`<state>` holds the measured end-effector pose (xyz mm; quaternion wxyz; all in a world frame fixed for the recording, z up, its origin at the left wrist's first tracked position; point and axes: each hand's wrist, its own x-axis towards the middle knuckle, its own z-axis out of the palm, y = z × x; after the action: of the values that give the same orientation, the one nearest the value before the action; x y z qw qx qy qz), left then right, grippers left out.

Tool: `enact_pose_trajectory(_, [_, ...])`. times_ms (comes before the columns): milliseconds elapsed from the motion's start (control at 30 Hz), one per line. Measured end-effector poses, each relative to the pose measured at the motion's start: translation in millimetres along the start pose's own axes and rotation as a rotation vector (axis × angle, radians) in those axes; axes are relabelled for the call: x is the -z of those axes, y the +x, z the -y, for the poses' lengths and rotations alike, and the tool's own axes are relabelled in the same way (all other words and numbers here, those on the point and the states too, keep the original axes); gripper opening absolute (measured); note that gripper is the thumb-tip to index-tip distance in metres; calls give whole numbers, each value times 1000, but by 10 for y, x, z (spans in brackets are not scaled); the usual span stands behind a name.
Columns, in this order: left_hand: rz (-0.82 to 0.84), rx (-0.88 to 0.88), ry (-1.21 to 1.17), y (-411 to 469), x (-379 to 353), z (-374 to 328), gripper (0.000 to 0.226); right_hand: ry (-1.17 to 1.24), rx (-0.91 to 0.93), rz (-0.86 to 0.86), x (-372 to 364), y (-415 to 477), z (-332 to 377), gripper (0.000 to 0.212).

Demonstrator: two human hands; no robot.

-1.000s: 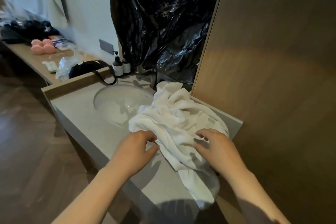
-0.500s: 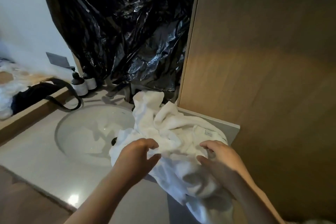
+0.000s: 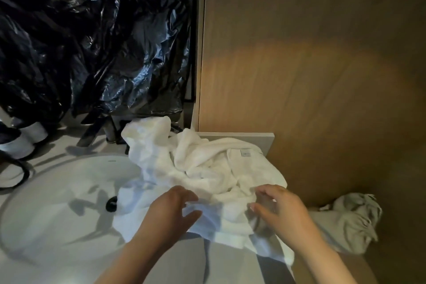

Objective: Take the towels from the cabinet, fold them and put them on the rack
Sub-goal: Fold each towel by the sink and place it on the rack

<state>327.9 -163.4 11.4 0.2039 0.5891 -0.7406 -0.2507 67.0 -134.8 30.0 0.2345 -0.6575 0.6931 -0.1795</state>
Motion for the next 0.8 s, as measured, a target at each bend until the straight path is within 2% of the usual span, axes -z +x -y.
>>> enact_pose_trajectory(200, [16,-54,17,-11,-92,-2,19,9,45,-18,-62,24,-52,34])
enact_pose_trajectory(300, [0,-66,54,16,-123,12,11,32,36,5,-77,76,-72,34])
enact_pose_trajectory(433, [-44,-74,27,42,-165,39,20,89,-32,-15,-58,248,-52,36])
enact_pose_trajectory(533, [-47,-15,80,31,-183,49,34,197,-137,0,-44,445,5,35])
enact_pose_trajectory(600, [-91,-37,123,25,-186,56,24,245,-185,40,-75,534,19,33])
enact_pose_trajectory(700, [-129,-30,41,13,-116,39,18,464,-236,47,-61,546,39,33])
enact_pose_trajectory(800, [-90,-40,-116,8,29,-65,14,765,-204,-64,161,494,76,37])
